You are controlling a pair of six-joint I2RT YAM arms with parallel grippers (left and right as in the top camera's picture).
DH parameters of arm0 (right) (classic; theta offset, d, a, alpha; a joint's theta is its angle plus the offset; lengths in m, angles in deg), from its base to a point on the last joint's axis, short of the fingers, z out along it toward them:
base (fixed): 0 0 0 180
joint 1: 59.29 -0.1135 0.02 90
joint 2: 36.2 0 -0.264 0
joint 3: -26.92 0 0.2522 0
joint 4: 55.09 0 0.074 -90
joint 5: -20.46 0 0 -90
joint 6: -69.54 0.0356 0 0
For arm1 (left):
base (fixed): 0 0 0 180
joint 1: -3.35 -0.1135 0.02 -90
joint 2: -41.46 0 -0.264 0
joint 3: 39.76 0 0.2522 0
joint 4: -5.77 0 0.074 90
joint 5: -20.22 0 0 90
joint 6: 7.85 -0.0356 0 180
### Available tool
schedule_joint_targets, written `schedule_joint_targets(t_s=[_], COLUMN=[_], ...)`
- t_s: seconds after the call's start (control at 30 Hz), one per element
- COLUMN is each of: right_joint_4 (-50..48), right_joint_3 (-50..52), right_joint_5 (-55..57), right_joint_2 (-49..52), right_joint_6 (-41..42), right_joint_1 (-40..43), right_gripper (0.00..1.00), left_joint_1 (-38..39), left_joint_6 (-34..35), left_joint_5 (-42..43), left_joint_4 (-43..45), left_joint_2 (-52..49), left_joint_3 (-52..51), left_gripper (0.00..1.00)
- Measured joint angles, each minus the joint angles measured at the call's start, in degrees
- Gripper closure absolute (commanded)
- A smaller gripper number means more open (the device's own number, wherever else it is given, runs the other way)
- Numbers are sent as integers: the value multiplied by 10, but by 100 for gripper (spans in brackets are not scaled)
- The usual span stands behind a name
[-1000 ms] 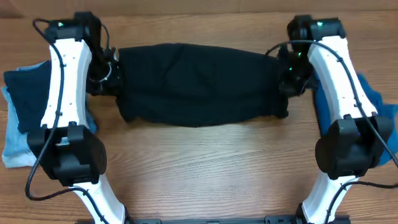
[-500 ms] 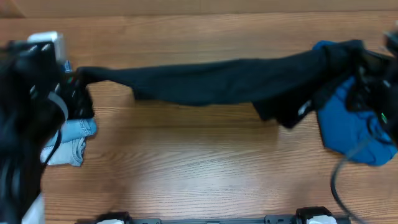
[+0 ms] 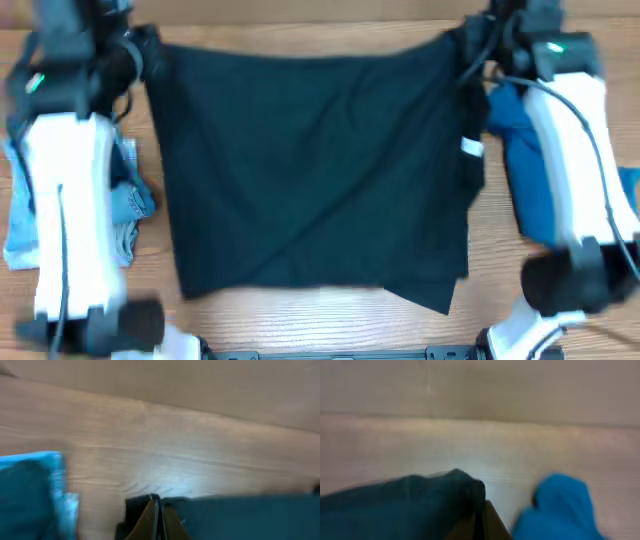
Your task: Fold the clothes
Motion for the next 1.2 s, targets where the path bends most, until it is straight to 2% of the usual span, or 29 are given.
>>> schedule_joint_targets(t_s=[0.07, 0.13, 0.17, 0.2, 0.27, 0.33, 0.4, 0.5, 0.57, 0.67, 0.77, 0.9, 1.07, 1.2], right_joint_4=[-24, 6, 16, 32, 101, 167, 266, 381, 424, 416, 380, 406, 478, 507], right_joint_3=[-41, -164, -257, -359, -465, -496, -486, -384, -282, -123, 9, 34, 34, 34], right_joint_5=[-7, -9, -9, -8, -5, -9, -24, -47, -54, -54, -52, -53, -53, -69], right_joint_2=[35, 37, 37, 25, -26, -63, -76, -5, 75, 156, 163, 160, 154, 153], right_joint_6=[11, 16, 18, 20, 23, 24, 26, 26, 26, 25, 26, 26, 26, 26], right_joint_1=[0, -1, -1, 0, 1, 4, 4, 4, 4, 4, 6, 19, 20, 39], right_gripper=[96, 96, 96, 96, 96, 96, 96, 96, 96, 96, 96, 96, 96, 96], left_joint_1=[0, 0, -1, -3, -12, -19, -18, -14, -10, -5, -3, -3, -3, -3], left_joint_6=[0, 0, 0, -3, -5, -7, -11, -16, -19, -28, -35, -35, -35, -35], left_joint_5=[28, 40, 38, 29, 17, 17, 19, 21, 22, 22, 21, 21, 7, -2], left_joint_4=[-5, -35, -46, -61, -123, -190, -282, -365, -382, -384, -377, -382, -390, -390], left_joint_2=[-121, -186, -195, -195, -163, -110, -65, -90, -139, -216, -273, -289, -288, -245], left_joint_3=[66, 189, 261, 356, 496, 572, 596, 533, 451, 302, 167, 72, 61, -27], left_gripper=[96, 96, 96, 96, 96, 96, 96, 96, 96, 96, 96, 96, 96, 96])
